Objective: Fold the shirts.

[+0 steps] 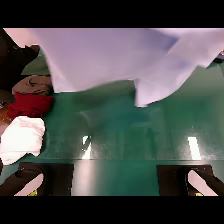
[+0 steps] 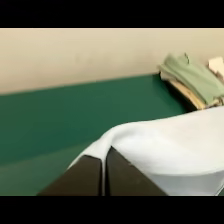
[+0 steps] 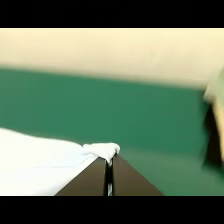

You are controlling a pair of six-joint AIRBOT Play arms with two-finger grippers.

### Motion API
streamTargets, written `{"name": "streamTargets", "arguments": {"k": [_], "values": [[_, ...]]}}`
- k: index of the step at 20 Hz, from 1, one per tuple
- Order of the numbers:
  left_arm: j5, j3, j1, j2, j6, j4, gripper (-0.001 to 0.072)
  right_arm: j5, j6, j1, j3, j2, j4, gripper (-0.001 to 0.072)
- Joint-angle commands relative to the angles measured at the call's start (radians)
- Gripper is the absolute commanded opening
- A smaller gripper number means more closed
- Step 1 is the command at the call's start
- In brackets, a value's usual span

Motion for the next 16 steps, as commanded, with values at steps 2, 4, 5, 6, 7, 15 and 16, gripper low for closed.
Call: {"name": "streamTargets", "arguments": {"k": [2, 4, 5, 6, 7, 15, 16], "values": [[0.003, 0.243, 0.012, 0.013, 0.022, 0.010, 0.0020, -0.116, 0.009, -0.001, 0.181, 0.108, -0.013, 0.0015], [0.008, 0.237, 0.012, 0.049, 0.022, -0.023, 0.0021, -0.110, 0.009, -0.001, 0.222, 0.148, -0.014, 0.0015], [0.006, 0.237, 0.012, 0.068, 0.022, -0.038, 0.0021, -0.110, 0.009, -0.001, 0.229, 0.168, -0.014, 0.0015], [0.009, 0.236, 0.012, 0.083, 0.022, -0.055, 0.0021, -0.108, 0.009, -0.001, 0.228, 0.189, -0.014, 0.0015], [0.012, 0.236, 0.012, 0.099, 0.022, -0.073, 0.0021, -0.102, 0.010, -0.001, 0.228, 0.206, -0.014, 0.0014], [-0.124, 0.004, 0.012, 0.085, -0.013, -0.061, 0.0020, 0.309, 0.190, -0.001, 0.228, 0.101, -0.291, 0.0011], [-0.173, -0.059, 0.012, 0.048, -0.018, -0.058, 0.0020, 0.404, 0.204, 0.000, 0.228, 0.029, -0.289, 0.0012]]}}
